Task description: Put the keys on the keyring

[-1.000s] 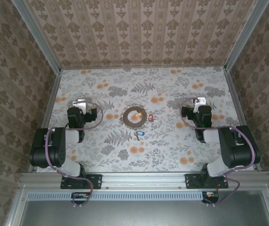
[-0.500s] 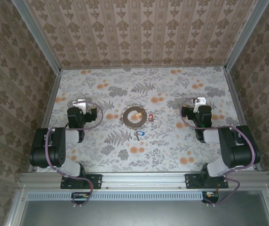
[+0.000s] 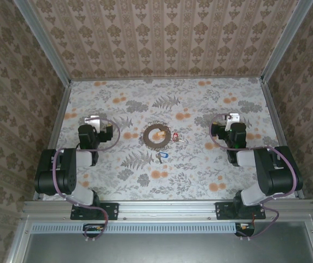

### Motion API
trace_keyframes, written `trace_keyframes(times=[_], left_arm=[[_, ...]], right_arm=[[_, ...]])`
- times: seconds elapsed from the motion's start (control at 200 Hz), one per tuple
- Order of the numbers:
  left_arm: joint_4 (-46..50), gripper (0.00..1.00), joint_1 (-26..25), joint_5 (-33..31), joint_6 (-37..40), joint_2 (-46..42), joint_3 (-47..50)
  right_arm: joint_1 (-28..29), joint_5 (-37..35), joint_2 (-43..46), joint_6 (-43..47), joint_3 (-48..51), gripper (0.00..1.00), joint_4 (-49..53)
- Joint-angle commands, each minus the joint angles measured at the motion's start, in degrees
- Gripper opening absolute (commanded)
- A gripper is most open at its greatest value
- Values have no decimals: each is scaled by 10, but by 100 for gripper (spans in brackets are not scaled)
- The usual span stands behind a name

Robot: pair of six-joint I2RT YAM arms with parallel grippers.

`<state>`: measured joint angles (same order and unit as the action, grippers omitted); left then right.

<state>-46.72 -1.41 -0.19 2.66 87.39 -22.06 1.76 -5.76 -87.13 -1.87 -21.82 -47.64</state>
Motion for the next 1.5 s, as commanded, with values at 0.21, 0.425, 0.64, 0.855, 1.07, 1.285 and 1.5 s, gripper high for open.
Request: trace_keyframes(times=[0.21,0.425,0.64,0.855,1.07,1.285,1.5], left_arm=[[-10,100,11,13,2,5,-16],[-9,100,11,13,2,6,-16],[-2,100,16,47,9,-17,-11],[171,100,2,12,-11,-115,-52],[303,100,-69,-61,-44,-219,-72],[548,100,-128,-15,-179,-243,-198],[611,100,-182,90,-241,-280,-193]], right_arm=[[-3,-3,-7,-2,-15,100,-15],[-3,-3,-6,-1,-15,100,-15],[7,-92,15,-24,-3,100,-23],[36,-145,135,-14,-45,100,151],[65,-96,266,-139,-121,100,368],[177,-18,243,-156,-198,100,517],[230,145,173,-133,-217,100,539]])
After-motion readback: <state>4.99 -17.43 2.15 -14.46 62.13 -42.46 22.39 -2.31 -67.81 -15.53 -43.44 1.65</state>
